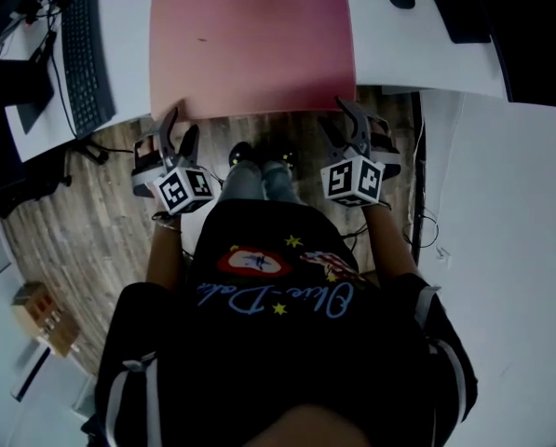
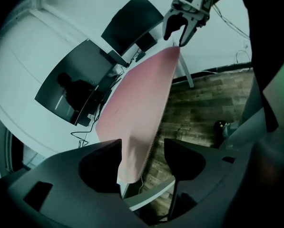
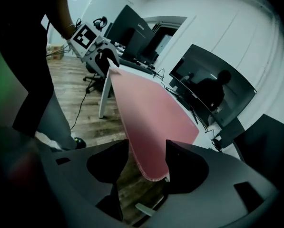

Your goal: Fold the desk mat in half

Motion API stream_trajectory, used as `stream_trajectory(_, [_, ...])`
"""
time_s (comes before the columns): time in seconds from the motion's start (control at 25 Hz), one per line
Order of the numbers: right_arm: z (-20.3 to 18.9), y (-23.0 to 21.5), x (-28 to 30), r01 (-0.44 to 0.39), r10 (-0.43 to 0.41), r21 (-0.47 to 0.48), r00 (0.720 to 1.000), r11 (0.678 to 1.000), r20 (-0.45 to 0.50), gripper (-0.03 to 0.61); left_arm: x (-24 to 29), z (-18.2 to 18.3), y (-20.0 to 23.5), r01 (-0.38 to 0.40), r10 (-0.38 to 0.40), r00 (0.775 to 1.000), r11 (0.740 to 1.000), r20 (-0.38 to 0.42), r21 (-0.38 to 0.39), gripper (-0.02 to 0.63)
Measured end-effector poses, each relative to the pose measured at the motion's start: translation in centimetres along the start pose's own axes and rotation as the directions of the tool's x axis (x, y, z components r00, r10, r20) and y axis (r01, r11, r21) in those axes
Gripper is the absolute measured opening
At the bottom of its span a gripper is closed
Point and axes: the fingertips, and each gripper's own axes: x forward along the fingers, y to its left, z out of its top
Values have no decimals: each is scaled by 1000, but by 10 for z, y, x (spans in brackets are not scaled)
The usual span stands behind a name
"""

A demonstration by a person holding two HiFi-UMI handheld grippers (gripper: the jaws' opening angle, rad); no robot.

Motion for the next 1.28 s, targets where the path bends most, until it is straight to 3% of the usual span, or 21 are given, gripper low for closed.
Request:
stream_trajectory(0.32, [-1, 14, 24, -10, 9, -71, 1000, 997, -17, 218, 16, -11, 0, -16, 16, 999, 1000, -41, -2, 251])
stream_trajectory(0.44, [-1, 19, 28, -13, 11, -81, 1000, 997, -23, 218, 14, -10, 5, -29, 29, 999, 1000, -37, -3, 150])
stream_trajectory(0.72, [-2, 24, 39, -21, 19, -71, 999, 997, -36, 218, 3, -4, 15, -70, 70, 997, 997, -13, -9, 30])
stream_trajectory(1.04, [-4, 9, 34, 0, -2, -99, 1000, 995, -20, 215, -11, 12, 42, -118, 119, 992, 992, 29, -54, 17])
stream_trajectory(1.12, [1, 7, 29, -3, 3, -115, 1000, 993, 4, 188, -15, 17, 52, -135, 138, 990, 989, 43, -64, 17])
stream_trajectory(1.28, [12, 6, 16, -6, 14, -145, 998, 989, 55, 28, -24, 26, 69, -168, 173, 983, 983, 60, -77, 17])
